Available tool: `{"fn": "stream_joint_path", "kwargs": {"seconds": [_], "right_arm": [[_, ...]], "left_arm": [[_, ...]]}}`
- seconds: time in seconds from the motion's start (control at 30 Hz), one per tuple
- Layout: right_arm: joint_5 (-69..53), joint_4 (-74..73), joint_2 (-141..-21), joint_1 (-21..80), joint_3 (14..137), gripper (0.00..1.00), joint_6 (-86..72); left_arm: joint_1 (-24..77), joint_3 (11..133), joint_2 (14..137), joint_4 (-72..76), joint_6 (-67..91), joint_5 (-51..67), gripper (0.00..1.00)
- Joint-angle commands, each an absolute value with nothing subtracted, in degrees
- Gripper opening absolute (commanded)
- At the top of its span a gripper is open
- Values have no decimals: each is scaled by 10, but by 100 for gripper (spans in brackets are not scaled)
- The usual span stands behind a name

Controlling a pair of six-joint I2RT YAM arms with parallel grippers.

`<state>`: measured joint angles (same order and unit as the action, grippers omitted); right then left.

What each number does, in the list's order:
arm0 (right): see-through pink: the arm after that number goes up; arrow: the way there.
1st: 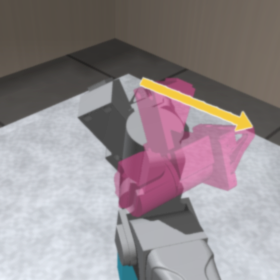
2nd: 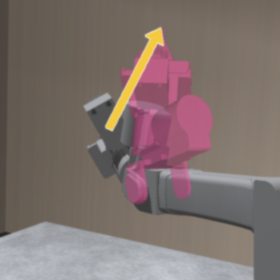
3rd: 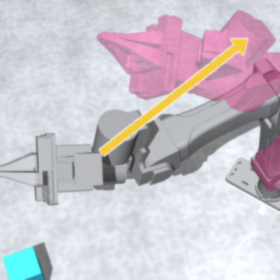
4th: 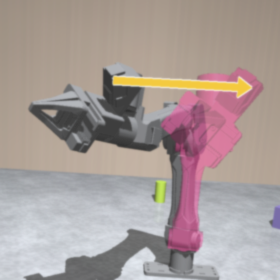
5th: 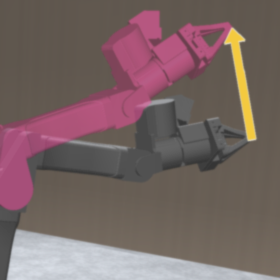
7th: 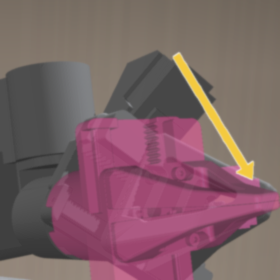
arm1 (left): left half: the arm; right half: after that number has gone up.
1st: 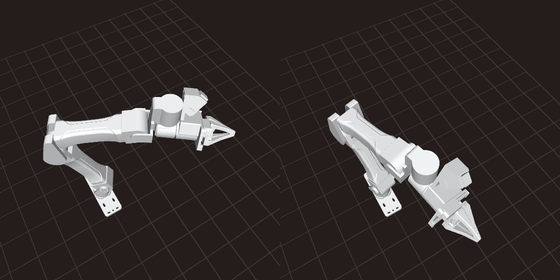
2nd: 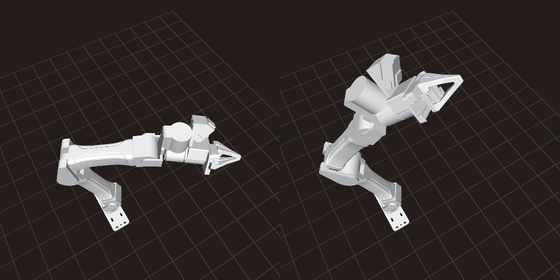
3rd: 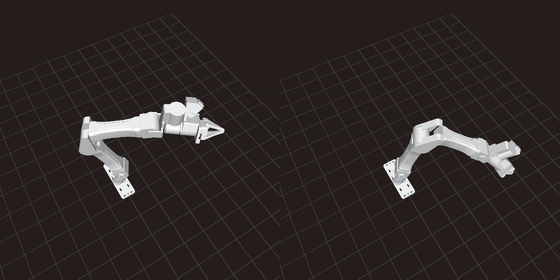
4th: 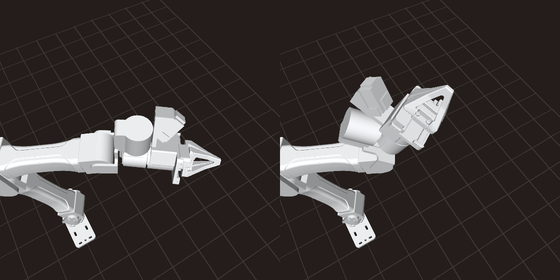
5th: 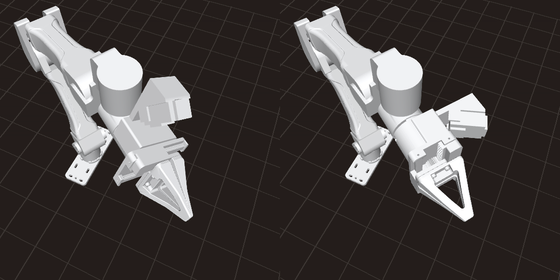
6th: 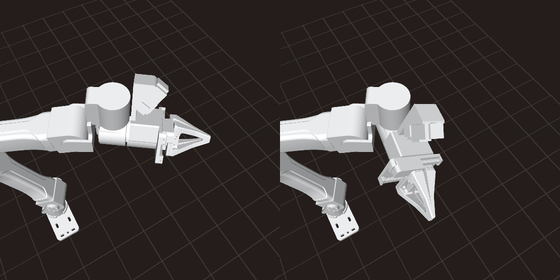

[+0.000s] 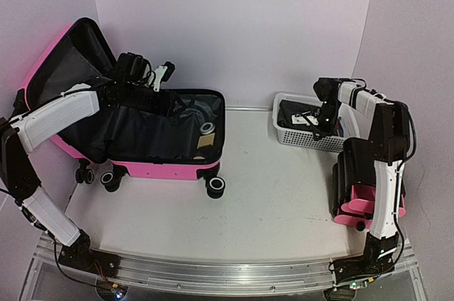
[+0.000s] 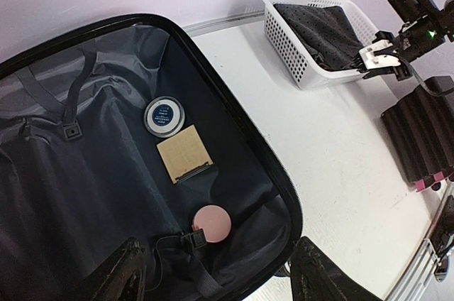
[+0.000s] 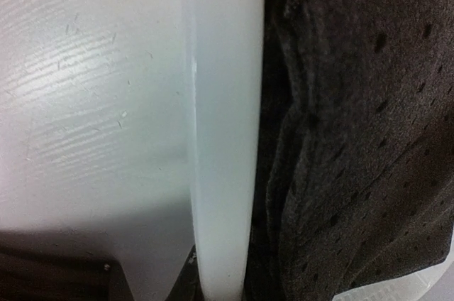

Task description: Open, take out, and arrange the luggage

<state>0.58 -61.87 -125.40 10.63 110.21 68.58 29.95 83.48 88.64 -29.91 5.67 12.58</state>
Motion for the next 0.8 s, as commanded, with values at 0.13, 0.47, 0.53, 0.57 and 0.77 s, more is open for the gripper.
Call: {"fn": "stream_joint_path", "kwargs": {"seconds": [0.13,0.47,0.53,0.57,0.77], "right_arm": [[-46,-613,-1228,98,1126,55,707],[21,-522,-965,106,956,98,213],[110,-552,-922,106,931,98,62],[141,-576,-901,105,914,98,17],[120,-719,-804,19,850,98,-125]], "left_arm": [[298,847,853,-282,60,142,71],[298,839,869,-278,56,152,70],[298,841,877,-273,55,159,70],[298,842,883,-270,57,167,70],[298,846,907,-250,71,201,70]]}}
